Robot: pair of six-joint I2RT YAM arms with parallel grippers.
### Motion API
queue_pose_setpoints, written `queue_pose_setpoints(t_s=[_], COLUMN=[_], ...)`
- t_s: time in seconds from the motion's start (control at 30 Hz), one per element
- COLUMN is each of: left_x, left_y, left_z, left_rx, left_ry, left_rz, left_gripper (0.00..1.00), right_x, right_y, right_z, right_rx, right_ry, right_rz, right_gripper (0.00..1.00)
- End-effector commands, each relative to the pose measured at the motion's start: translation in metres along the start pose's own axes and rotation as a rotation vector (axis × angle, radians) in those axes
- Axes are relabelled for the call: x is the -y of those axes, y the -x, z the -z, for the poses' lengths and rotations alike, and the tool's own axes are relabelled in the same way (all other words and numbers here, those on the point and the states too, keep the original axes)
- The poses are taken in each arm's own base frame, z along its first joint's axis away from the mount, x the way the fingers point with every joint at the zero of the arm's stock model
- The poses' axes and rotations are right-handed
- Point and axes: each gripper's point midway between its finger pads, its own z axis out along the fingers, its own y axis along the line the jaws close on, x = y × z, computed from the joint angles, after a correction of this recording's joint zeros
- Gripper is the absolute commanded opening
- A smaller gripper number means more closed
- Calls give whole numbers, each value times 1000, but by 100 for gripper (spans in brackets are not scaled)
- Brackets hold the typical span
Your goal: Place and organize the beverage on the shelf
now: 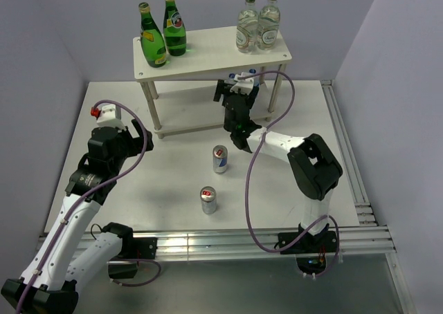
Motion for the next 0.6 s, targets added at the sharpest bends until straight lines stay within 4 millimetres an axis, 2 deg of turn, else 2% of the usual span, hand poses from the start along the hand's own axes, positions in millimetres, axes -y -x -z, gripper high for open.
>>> queue_pose_setpoints(t_s=[0.0,0.2,0.3,0.47,0.5,0.53,0.57], left_x=[4,3,2,2,1,1,0], left_y=[7,8,7,9,9,9,10], left_z=[-1,-1,-1,-1,0,0,0], left_rx=[27,32,31,35,37,36,41], left_ry=[-19,-16,-14,-11,-10,-8,-5], left_rz=[-3,-3,-4,-2,-2,-2,-1], left_gripper=[99,99,99,99,99,99,99], right_x=[2,5,8,15,18,23,21], right_y=[61,63,68,79,90,81,81], right_z=[-11,-2,10,44,53,62,72], right_rx=[148,136,130,121,129,111,103], right_ry=[-53,-31,-17,3,10,9,16], right_rz=[-129,-147,-160,-188,-203,-189,-200], right_gripper=[97,99,99,99,99,99,99])
